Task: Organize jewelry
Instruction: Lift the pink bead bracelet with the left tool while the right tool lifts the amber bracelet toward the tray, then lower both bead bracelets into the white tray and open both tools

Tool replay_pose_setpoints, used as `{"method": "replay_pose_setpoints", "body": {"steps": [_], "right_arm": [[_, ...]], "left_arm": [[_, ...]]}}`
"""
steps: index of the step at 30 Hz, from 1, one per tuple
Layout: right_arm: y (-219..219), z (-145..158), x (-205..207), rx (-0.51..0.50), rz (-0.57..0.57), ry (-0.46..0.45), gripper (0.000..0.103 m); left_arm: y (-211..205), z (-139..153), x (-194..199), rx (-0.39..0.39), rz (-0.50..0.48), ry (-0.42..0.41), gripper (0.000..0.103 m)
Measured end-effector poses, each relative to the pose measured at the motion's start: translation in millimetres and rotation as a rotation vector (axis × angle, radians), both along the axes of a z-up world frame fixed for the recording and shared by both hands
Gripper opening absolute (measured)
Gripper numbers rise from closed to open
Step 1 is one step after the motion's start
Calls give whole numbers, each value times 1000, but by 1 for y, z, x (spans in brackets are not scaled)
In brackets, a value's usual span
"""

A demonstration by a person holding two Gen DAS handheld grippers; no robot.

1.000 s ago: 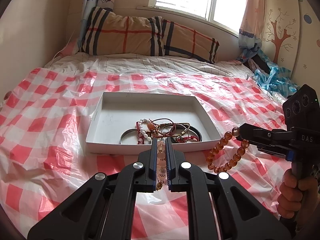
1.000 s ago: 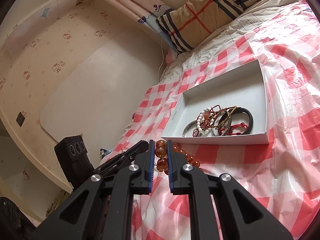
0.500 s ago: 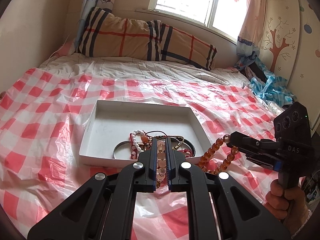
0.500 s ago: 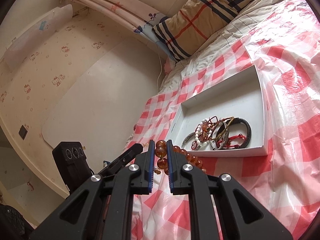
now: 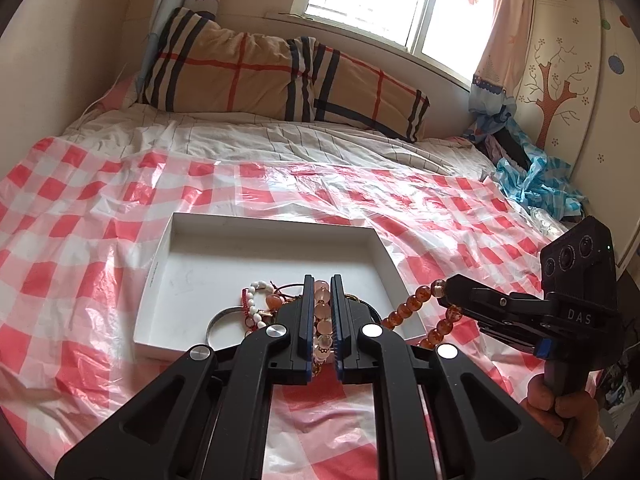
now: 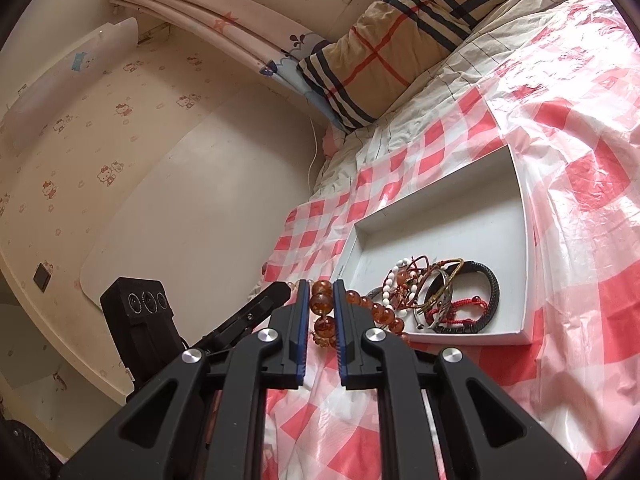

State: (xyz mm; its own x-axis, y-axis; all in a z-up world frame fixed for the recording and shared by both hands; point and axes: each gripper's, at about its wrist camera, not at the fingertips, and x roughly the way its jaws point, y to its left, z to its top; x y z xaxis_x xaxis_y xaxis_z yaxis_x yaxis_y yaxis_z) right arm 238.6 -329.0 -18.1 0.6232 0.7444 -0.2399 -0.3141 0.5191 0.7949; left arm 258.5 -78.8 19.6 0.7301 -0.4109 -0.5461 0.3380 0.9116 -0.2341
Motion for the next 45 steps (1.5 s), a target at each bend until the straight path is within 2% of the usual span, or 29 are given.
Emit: {"method": "replay_pose_setpoints", "body": {"steps": [13, 23, 26, 28, 32, 35, 39, 45], "right_arm": [[1, -6, 29, -5, -13, 19, 13], [19, -9, 45, -27, 27, 23, 13], [24, -9, 50, -153, -30, 41, 13], [23, -12, 50, -223, -90, 66, 13], [13, -17, 49, -264, -148, 88, 14], [14, -15, 47, -280, -154, 78, 25], [22, -10, 48, -326, -141, 60, 31], [32, -6, 45, -404, -143, 36, 40]], "left_arm": [[-6, -8, 24, -13, -5, 28, 7], [-14, -12, 33, -1, -16, 27, 7], [-16, -19, 38, 50, 4, 37, 7], [-20, -31, 45, 123, 38, 66, 7], [-20, -44, 48, 197, 73, 90, 7], [-18, -43, 48, 212, 87, 81, 8], [-14, -44, 47, 234, 108, 83, 11], [-11, -40, 44, 256, 136, 59, 28]]}}
